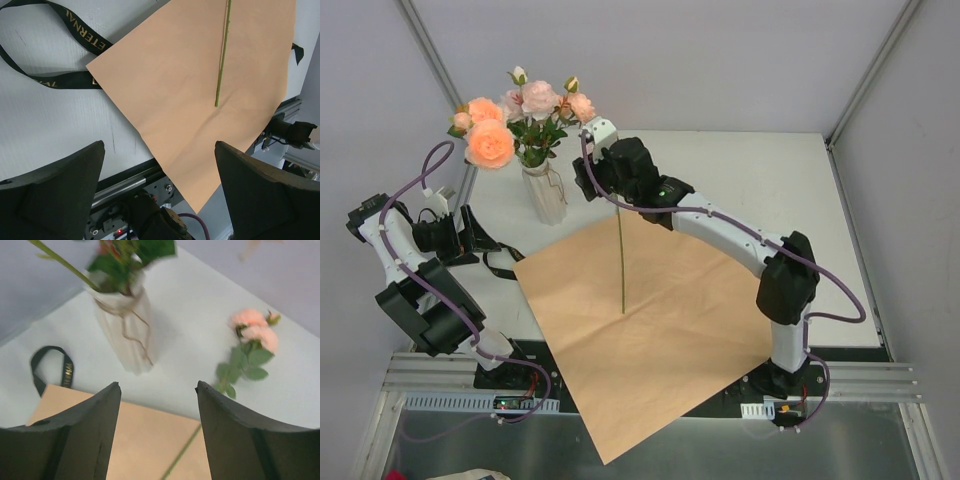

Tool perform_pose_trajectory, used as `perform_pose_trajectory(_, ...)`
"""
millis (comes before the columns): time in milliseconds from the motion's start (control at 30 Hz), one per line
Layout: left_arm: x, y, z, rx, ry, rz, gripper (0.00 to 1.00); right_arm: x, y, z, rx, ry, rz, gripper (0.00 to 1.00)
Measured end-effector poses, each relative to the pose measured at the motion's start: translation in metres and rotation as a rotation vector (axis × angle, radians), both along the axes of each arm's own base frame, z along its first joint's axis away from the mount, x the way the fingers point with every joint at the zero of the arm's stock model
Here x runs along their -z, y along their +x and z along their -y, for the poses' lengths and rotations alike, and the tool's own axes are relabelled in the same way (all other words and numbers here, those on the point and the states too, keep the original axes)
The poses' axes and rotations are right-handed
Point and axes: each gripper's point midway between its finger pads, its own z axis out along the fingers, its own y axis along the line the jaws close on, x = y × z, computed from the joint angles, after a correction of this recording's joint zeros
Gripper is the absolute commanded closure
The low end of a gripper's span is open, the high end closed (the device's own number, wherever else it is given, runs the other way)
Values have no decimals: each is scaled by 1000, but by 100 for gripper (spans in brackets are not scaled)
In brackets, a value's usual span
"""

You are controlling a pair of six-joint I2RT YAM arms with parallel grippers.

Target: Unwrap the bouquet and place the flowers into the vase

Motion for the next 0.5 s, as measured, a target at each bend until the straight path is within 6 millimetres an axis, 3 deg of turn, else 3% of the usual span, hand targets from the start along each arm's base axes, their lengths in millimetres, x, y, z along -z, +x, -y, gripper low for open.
perform_pose_trajectory(233, -1, 0, 1, 0, -2, 3, 8, 77, 40, 47, 218, -189, -180, 31)
perform_pose_trajectory(400, -1, 0, 1, -1, -3, 3, 8, 155, 64, 70, 329, -313, -321, 34)
perform_pose_trajectory(500, -1, 0, 1, -1, -3, 3, 9, 193, 74, 80, 373, -353, -400, 37)
